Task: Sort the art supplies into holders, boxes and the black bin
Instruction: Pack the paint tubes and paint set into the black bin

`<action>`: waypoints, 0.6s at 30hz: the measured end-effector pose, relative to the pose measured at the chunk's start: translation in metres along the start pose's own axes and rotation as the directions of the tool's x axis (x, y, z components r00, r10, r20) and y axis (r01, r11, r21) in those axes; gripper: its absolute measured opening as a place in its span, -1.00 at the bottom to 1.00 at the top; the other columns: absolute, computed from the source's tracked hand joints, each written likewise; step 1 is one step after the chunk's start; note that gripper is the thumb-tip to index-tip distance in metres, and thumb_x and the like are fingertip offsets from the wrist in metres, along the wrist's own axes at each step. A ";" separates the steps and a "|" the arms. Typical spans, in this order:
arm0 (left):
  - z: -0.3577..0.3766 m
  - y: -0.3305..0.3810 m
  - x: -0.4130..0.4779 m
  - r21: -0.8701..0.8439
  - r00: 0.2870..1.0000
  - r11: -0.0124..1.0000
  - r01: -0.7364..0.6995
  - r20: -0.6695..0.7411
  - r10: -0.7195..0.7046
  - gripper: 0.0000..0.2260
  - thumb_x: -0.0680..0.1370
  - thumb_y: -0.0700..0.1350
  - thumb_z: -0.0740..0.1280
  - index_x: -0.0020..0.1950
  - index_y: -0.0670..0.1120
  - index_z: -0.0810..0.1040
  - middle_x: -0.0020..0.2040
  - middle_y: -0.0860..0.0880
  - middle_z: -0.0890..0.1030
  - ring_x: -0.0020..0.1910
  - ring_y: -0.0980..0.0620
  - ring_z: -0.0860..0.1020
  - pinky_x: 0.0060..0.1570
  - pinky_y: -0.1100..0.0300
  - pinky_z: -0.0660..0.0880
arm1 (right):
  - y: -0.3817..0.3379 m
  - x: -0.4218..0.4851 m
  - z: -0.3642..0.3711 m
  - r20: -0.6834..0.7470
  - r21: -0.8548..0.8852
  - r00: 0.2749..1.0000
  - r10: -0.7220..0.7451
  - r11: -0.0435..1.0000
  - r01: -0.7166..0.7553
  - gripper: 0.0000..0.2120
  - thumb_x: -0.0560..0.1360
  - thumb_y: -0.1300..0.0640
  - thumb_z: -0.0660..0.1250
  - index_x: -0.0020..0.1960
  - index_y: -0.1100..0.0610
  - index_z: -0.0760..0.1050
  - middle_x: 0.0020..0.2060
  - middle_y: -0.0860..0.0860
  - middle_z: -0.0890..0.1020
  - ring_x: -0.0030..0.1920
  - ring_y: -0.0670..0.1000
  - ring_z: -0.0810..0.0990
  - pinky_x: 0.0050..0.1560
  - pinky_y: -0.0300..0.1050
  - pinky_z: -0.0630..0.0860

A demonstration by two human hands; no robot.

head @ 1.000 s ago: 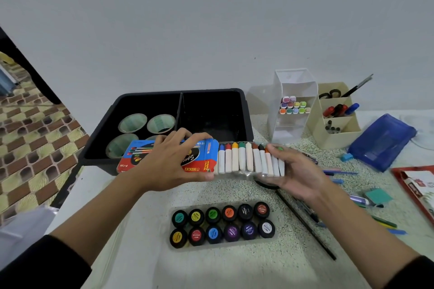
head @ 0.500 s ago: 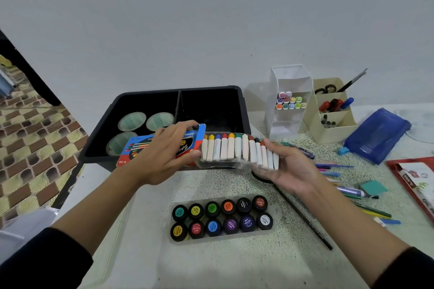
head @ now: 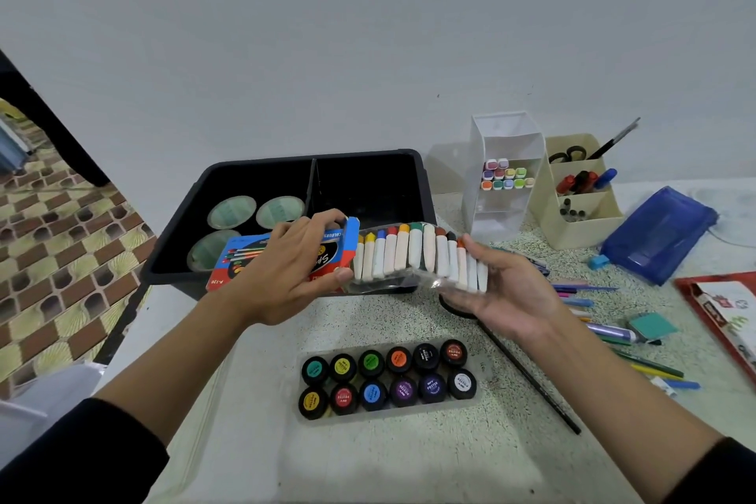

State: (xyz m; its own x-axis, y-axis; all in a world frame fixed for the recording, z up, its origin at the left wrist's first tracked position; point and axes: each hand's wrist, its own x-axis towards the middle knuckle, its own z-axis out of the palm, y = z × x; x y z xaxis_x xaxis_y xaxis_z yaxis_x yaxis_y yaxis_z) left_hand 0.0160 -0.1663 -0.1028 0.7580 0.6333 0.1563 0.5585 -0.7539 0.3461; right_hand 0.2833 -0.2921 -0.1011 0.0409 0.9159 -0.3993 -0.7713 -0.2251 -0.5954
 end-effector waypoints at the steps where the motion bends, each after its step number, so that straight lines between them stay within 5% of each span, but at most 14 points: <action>1: 0.000 0.001 0.000 -0.003 1.000 1.000 0.001 -0.002 -0.001 -0.35 0.52 0.51 -0.06 0.45 0.12 0.14 0.26 0.07 0.44 0.17 0.11 0.40 0.32 0.13 0.18 | 0.001 0.000 -0.001 0.000 0.002 1.000 0.006 1.000 -0.006 -0.88 0.49 0.24 0.35 0.00 0.25 0.58 -0.06 0.27 0.70 -0.03 0.26 0.71 -0.25 0.06 0.69; 5: 0.001 0.006 0.001 -0.015 1.000 1.000 0.000 -0.007 0.000 -0.36 0.50 0.52 -0.04 0.42 0.15 0.14 0.23 0.07 0.46 0.16 0.10 0.43 0.34 0.07 0.22 | 0.004 0.000 -0.005 0.020 0.040 0.999 0.035 0.999 -0.036 -0.86 0.50 0.24 0.37 0.05 0.25 0.58 0.11 0.33 0.64 0.13 0.37 0.64 0.08 0.35 0.58; 10: 0.002 0.011 -0.004 0.019 1.000 1.000 0.002 0.025 -0.002 -0.34 0.48 0.55 -0.03 0.43 0.17 0.12 0.26 0.09 0.44 0.17 0.10 0.40 0.31 0.13 0.20 | 0.000 -0.012 -0.005 0.152 0.128 0.983 0.101 0.984 -0.120 -0.76 0.54 0.23 0.26 0.01 0.34 0.64 0.12 0.40 0.62 0.10 0.45 0.63 0.05 0.46 0.52; 14: 0.005 0.015 -0.007 0.070 0.999 0.998 -0.005 0.051 0.001 -0.34 0.50 0.52 0.03 0.44 0.15 0.12 0.29 0.14 0.42 0.20 0.14 0.38 0.33 0.15 0.17 | 0.003 -0.012 -0.018 0.273 0.203 0.948 0.164 0.953 -0.223 -0.57 0.56 0.20 0.18 0.39 0.32 0.37 0.30 0.48 0.46 0.26 0.57 0.46 0.25 0.62 0.28; 18: 0.008 0.023 -0.010 0.089 0.998 0.996 0.002 0.064 -0.008 -0.30 0.47 0.54 0.04 0.45 0.15 0.11 0.27 0.15 0.41 0.16 0.18 0.36 0.30 0.23 0.11 | 0.008 -0.011 -0.025 0.312 0.278 0.923 0.223 0.908 -0.313 -0.59 0.50 0.16 0.18 0.27 0.35 0.43 0.25 0.47 0.49 0.25 0.62 0.42 0.14 0.70 0.25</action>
State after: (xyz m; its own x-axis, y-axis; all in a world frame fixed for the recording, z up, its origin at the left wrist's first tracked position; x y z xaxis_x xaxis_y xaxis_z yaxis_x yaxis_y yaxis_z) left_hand 0.0241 -0.1917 -0.1042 0.7736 0.6267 0.0938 0.5879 -0.7651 0.2627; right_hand 0.2924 -0.3121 -0.1194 -0.3326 0.8994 -0.2838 -0.8898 -0.3990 -0.2216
